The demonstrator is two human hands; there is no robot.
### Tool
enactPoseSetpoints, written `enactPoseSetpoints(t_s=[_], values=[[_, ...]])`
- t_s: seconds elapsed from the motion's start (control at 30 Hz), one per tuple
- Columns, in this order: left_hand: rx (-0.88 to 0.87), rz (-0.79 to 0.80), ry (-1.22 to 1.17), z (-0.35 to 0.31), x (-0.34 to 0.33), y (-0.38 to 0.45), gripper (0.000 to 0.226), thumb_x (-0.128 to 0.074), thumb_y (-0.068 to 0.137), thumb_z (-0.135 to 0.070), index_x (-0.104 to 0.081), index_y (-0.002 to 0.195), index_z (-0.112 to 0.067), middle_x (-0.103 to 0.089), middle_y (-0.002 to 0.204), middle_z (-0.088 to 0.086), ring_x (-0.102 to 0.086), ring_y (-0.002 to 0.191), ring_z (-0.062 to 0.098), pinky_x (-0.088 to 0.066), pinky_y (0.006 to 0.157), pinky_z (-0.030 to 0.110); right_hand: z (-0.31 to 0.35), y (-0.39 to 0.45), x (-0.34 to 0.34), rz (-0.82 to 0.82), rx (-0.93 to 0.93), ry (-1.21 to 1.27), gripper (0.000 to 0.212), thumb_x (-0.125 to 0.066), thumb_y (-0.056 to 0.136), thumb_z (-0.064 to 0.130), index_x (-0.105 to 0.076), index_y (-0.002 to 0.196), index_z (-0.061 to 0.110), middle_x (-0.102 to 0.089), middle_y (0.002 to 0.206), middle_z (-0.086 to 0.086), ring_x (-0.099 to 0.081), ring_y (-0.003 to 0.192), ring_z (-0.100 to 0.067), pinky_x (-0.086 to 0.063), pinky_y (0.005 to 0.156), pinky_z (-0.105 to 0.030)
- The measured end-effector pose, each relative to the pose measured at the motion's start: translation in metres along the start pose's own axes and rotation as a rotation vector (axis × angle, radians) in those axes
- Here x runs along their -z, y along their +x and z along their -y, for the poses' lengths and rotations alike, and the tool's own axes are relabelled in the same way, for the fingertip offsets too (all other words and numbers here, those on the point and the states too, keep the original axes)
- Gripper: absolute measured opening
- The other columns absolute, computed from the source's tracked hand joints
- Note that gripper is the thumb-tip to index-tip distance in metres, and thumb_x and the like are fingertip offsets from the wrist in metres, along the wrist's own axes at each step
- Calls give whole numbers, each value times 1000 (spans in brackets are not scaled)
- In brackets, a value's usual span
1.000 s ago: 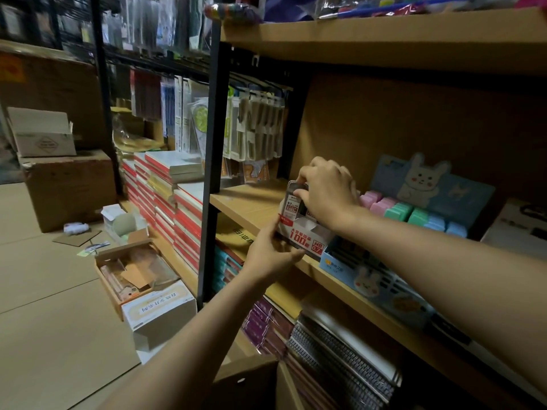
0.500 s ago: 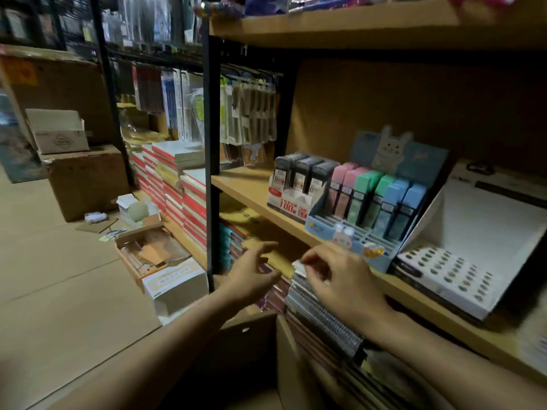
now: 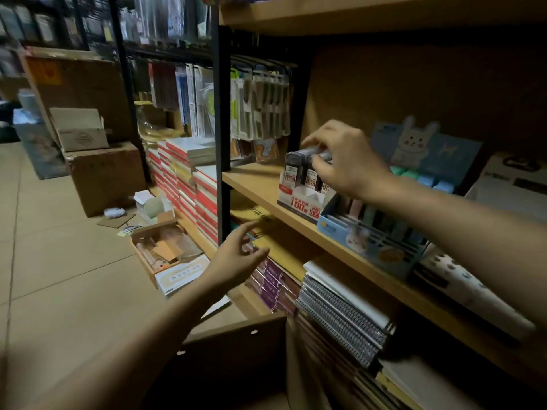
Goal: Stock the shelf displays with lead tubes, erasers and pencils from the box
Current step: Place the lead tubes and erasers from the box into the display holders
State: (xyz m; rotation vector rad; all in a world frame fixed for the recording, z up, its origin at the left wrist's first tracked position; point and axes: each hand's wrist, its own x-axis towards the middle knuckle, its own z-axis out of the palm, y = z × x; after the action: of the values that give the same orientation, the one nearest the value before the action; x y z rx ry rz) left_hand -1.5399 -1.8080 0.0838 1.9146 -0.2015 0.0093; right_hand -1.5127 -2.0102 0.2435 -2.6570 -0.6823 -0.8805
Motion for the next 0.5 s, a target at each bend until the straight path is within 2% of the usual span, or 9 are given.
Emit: enactPoseSetpoints(t_s=[0.1,0.2,0.3,0.4,0.5], values=[[-103,-32,48,-20,-10,26,71,-66,89,-25,-29,149,-30,-34,152,4,-39,135,23,-43,105,51,-11,28,-10,244,41,-178,44,-54,96,21,-50,140,19,-44,146,-3,-45,130,-24,-40,106,-44],[-166,-32,48,-30,-21,45,78,-68,88,-25,-22,152,-25,-23,159,2,-25,144,19,-29,117,45,-18,36,-27,437,107,-343,50,-48,100,29,-36,149,23,-26,159,0,-31,143,-22,-31,113,-50],[-185,-6,52,-35,-29,55,81,-67,89,-21,-18,154,-25,-15,161,3,-21,146,20,-25,119,44,-25,38,-38,468,146,-439,52,-43,102,35,-31,151,23,-27,159,1,-28,144,-21,-30,112,-50],[-206,23,23,-41,-34,57,83,-66,89,-15,-15,155,-22,-11,162,4,-23,145,20,-28,117,43,-28,36,-46,397,178,-519,53,-43,100,38,-33,149,20,-35,153,-2,-34,138,-23,-30,109,-48],[-203,35,8,-44,-41,56,86,-66,89,-12,-12,155,-24,1,163,2,-15,148,21,-25,119,43,-27,33,-52,350,192,-563,55,-42,100,41,-33,149,17,-37,151,-4,-35,136,-24,-29,107,-48]])
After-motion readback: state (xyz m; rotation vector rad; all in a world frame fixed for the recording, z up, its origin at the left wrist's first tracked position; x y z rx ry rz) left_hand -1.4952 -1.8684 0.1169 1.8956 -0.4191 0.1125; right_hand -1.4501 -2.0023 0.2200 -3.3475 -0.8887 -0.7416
